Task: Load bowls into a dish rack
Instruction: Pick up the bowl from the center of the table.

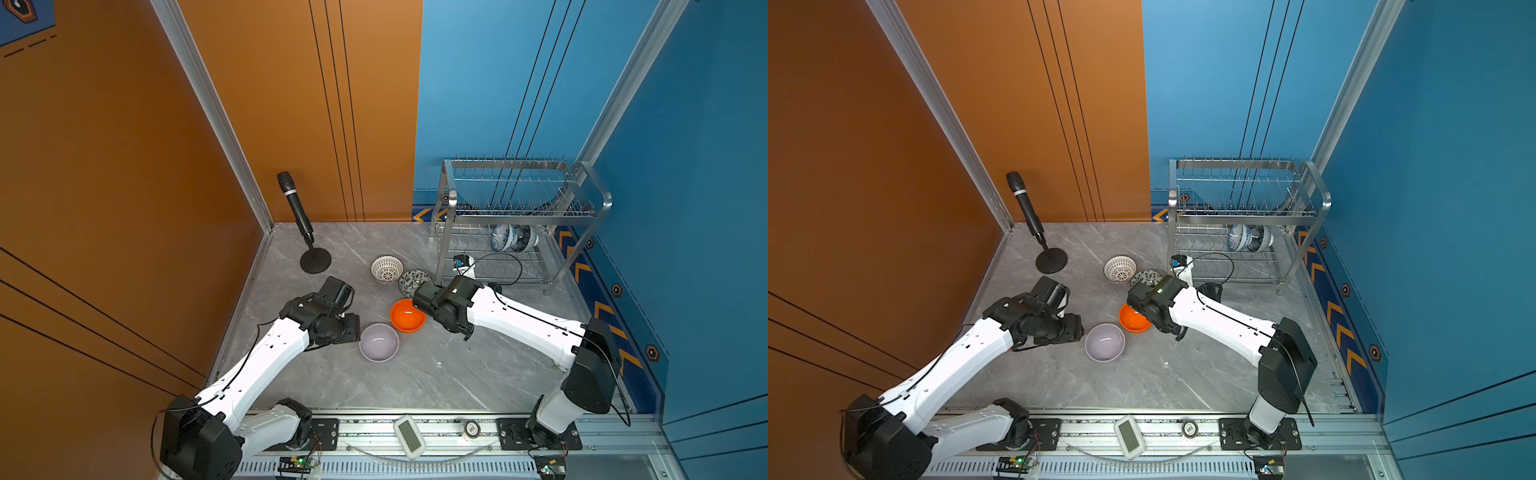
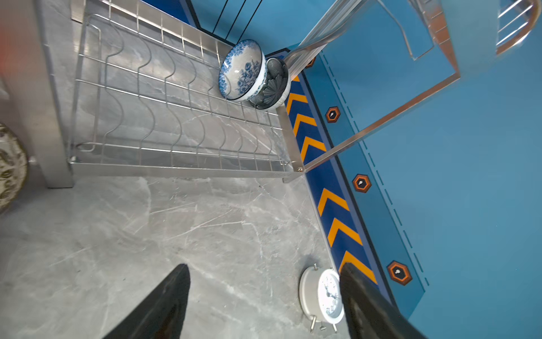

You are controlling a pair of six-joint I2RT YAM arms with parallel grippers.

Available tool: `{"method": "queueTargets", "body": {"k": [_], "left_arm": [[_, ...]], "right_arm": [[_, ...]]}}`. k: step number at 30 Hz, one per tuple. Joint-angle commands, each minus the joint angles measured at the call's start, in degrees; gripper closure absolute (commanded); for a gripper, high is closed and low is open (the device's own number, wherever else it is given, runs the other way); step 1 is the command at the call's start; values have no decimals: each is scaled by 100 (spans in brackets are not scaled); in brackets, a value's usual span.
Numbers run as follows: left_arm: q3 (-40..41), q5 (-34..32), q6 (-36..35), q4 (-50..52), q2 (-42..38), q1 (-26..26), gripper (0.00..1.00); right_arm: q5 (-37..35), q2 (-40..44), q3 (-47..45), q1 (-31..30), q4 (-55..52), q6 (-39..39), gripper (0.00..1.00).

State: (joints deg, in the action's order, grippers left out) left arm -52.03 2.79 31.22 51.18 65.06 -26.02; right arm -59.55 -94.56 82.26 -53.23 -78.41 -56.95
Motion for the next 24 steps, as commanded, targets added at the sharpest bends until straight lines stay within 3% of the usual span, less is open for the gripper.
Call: {"method": "queueTargets", "body": {"k": [1,8,15,19,24], "left_arm": [[161,294,-189,109,-172,27,32],[307,387,-283,-32,-18,46,25],[394,586,-226,-450,241,36,27],[439,679,-274,-684,514,9,31],[387,631,-312,-826,910,-21,35]], "right_arm": [[399,422,93,-153,-40,-537,20],[1324,1532,-911,-236,1579,-81,19],[2324,3093,-2284,-69,3440,130,23],[2561,3425,-2478,-44,3622,192,26],[2867,3264,-2354,-39,3537,348,26]]}}
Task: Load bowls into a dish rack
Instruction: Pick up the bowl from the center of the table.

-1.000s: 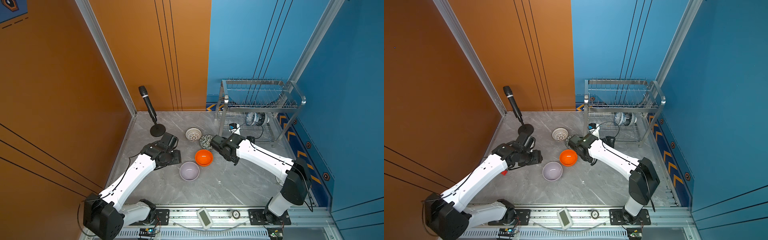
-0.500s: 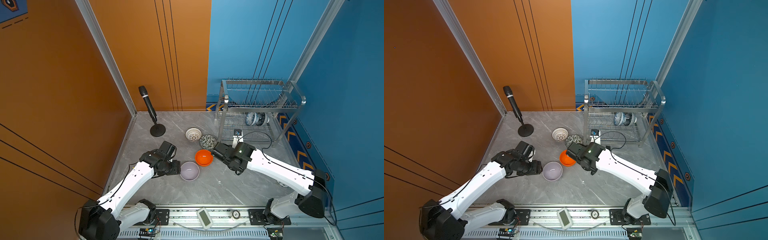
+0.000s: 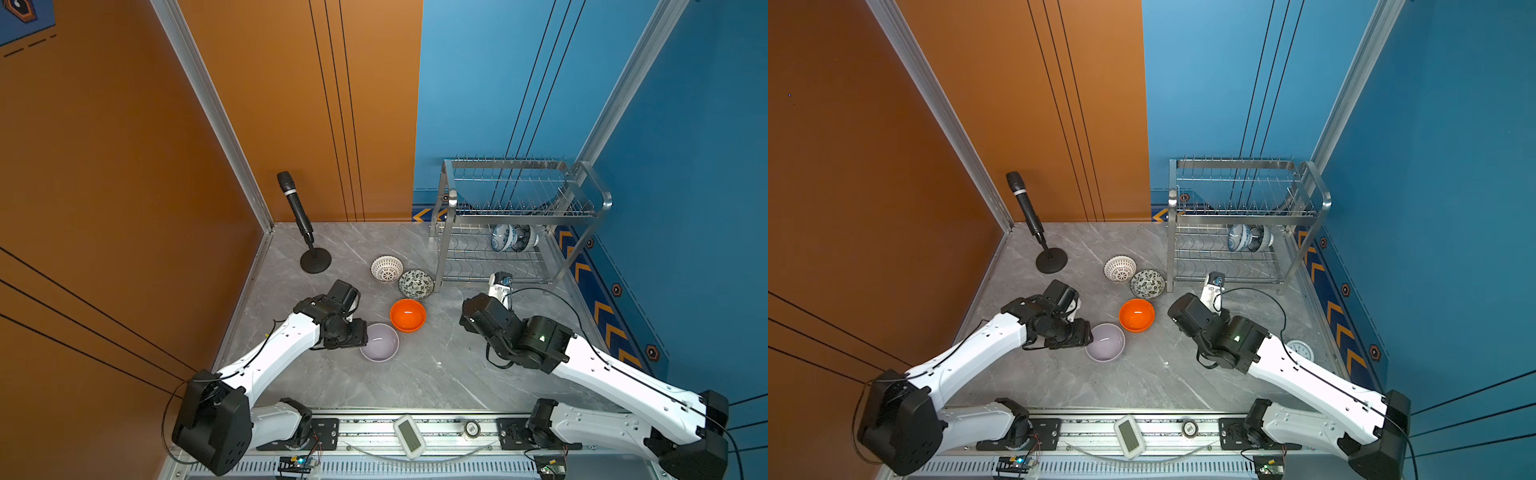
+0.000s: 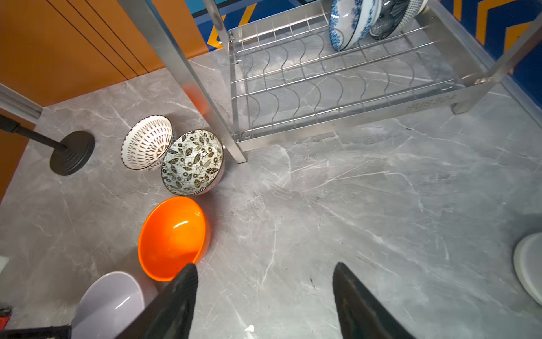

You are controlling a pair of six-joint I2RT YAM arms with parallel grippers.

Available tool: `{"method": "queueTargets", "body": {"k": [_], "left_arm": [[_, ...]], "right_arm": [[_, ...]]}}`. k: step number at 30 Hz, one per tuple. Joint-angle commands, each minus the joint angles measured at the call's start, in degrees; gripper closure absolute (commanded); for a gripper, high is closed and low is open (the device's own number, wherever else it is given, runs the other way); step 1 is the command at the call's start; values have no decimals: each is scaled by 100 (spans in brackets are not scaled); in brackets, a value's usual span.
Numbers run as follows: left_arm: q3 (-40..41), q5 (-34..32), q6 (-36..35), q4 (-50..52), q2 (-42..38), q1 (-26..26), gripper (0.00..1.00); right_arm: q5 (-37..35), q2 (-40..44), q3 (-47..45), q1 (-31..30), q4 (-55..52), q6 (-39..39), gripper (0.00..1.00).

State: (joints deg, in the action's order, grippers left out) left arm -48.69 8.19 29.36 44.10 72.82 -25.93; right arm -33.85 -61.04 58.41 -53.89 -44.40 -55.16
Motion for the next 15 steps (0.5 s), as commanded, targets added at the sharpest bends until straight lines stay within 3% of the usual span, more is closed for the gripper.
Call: {"method": "queueTargets", "body": {"k": [1,15], "left_arm": [[52,54,-132,-146,193,-43,37],[-58,69,-97,-605,964,-111,57]], "right_arm": [[323,-117,63,19,117,187,26],[407,98,101,284,-67,330,27]]}}
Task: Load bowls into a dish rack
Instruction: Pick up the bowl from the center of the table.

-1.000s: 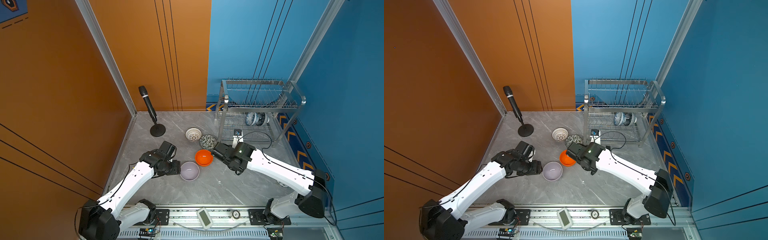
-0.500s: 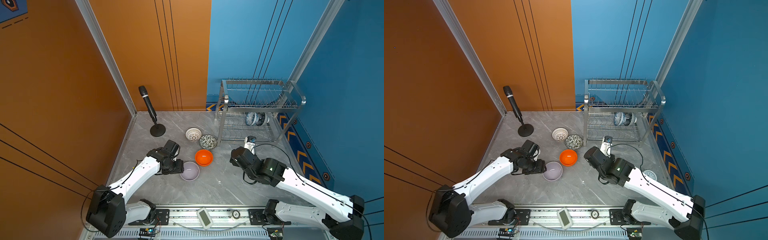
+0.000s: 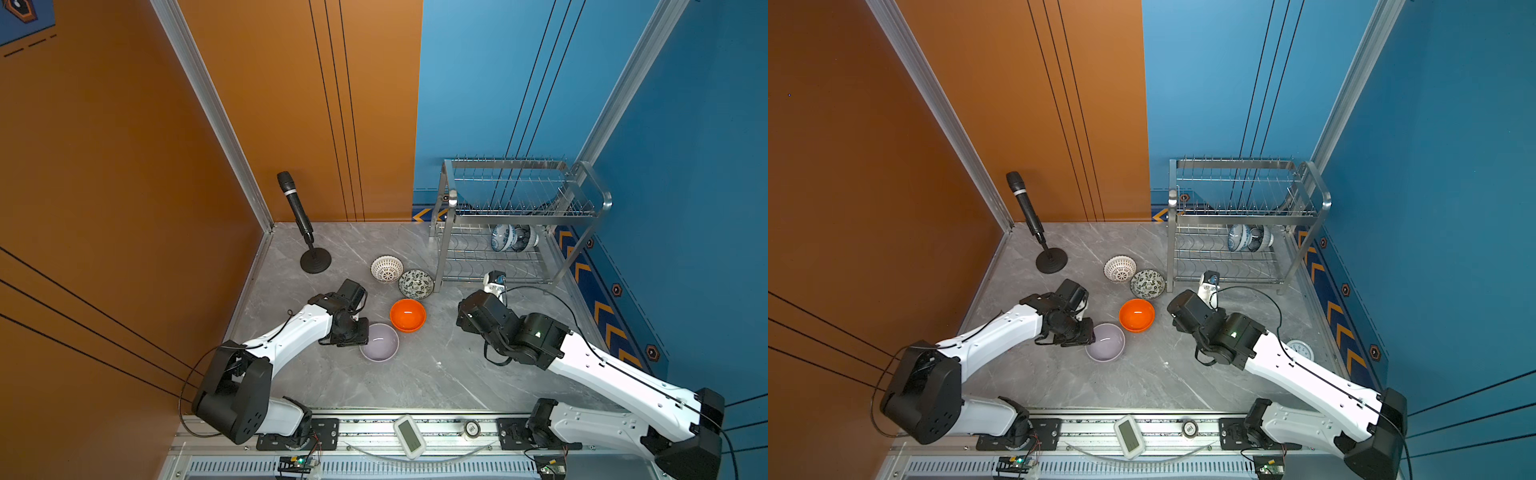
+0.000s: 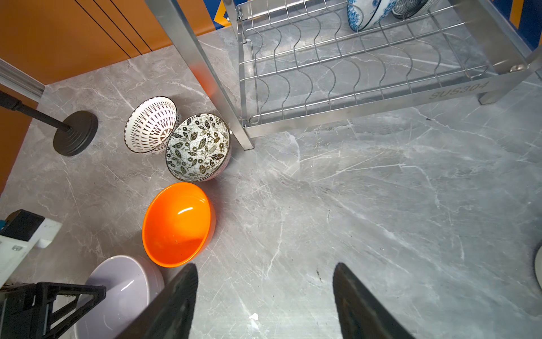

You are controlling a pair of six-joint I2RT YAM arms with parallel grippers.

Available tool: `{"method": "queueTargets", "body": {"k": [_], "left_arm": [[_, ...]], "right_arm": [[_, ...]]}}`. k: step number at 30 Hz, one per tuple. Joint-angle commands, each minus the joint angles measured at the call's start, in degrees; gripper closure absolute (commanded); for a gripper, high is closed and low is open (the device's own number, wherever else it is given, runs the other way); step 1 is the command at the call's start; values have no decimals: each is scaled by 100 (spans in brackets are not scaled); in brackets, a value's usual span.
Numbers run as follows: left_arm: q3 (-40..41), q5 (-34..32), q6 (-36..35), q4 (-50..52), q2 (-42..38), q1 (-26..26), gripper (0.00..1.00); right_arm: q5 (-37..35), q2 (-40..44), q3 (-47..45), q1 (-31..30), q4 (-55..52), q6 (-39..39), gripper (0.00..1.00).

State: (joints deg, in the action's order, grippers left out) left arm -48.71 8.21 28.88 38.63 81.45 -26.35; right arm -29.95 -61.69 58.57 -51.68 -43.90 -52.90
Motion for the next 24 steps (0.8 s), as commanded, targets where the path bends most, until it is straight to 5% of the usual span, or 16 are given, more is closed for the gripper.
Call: {"method": "queueTargets", "body": {"k": [1,15,24], "left_arm": [[-59,52,-51,-58,137,-94,60],[-47,-82,64,-137,292,-247,100],[72,-116,170,-11,-271,-306,100]], "right_arm": [[33,195,68,84,-115,105,27],[119,272,-30,215,-136,149,27],[265,346,28,226,-207,184,29]]}}
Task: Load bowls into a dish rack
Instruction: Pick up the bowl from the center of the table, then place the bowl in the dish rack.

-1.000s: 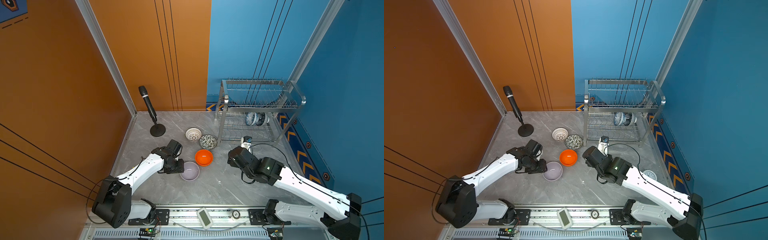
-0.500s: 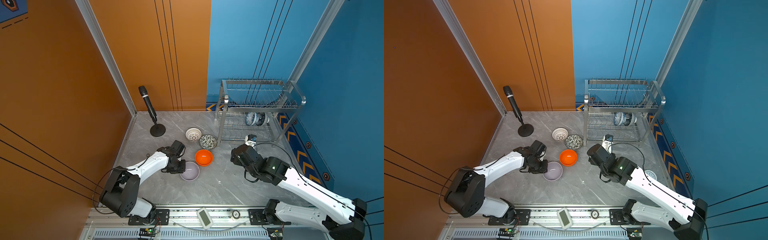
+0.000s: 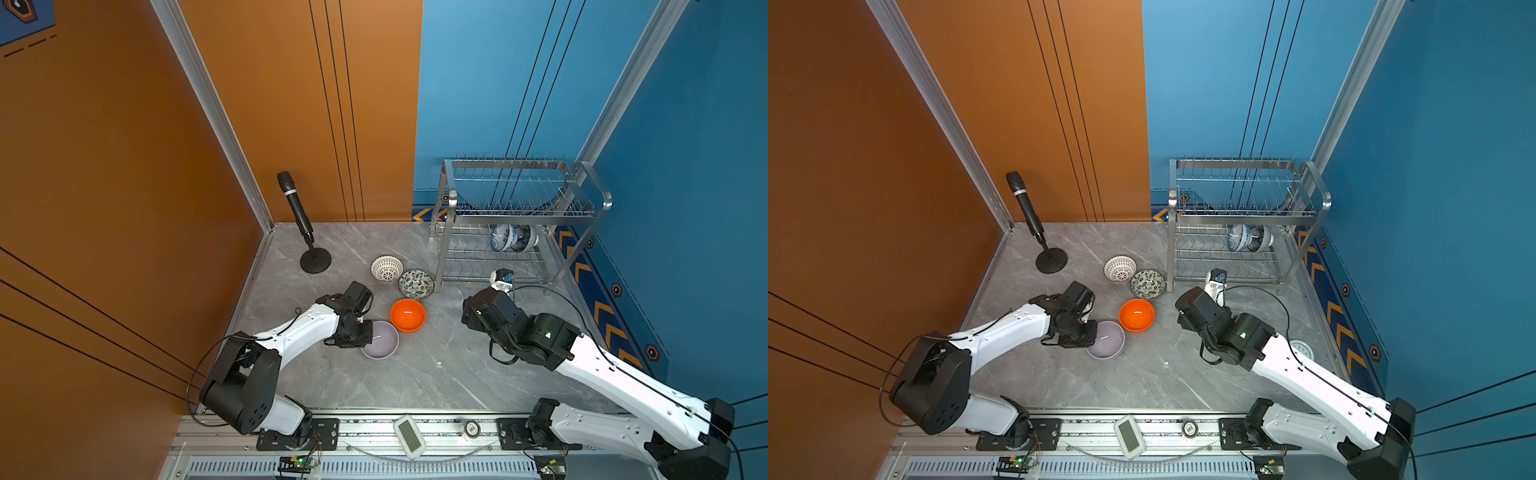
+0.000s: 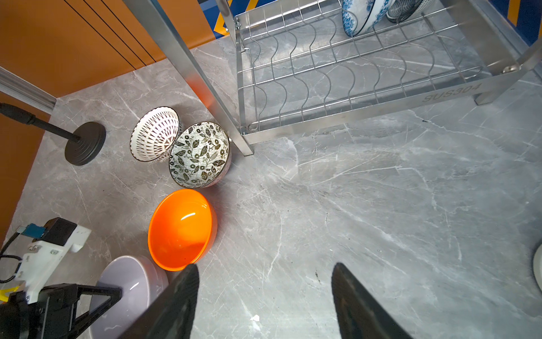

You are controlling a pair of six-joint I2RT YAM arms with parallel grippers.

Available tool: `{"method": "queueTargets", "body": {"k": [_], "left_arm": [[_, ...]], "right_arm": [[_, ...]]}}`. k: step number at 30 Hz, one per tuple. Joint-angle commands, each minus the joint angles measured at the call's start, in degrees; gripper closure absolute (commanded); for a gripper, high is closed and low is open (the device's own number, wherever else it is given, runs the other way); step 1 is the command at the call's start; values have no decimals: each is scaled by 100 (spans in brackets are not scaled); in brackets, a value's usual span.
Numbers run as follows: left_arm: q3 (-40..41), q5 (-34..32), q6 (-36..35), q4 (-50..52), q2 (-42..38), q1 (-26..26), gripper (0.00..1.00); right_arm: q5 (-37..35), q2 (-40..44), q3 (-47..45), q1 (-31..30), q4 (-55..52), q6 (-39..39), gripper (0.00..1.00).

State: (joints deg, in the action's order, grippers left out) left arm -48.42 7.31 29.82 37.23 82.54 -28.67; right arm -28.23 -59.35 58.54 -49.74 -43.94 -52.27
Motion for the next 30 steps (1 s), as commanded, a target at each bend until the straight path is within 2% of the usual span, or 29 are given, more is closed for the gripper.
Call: {"method": "queueTargets", "body": {"k": [1,7,13,22,30], "left_arm": [[46,-43,95,179,-491,-78,100],[7,-240,339,495,-1285,-187,100],[-435,-606,611,797,-1760,-328,100],[-1506,-1206,657,1218,-1466,-758,100],[-2011,-1367,780,1394,-1066,-1062,100]], "right_arm": [[130,117,42,28,-211,121,29],[385,-67,412,-146,-355,253,32],[732,-518,959,-489,-275,532,33],[1159,-1127,1579,-823,-354,622,35],[1311,-1540,1770,-1115,-295,559,39]]}}
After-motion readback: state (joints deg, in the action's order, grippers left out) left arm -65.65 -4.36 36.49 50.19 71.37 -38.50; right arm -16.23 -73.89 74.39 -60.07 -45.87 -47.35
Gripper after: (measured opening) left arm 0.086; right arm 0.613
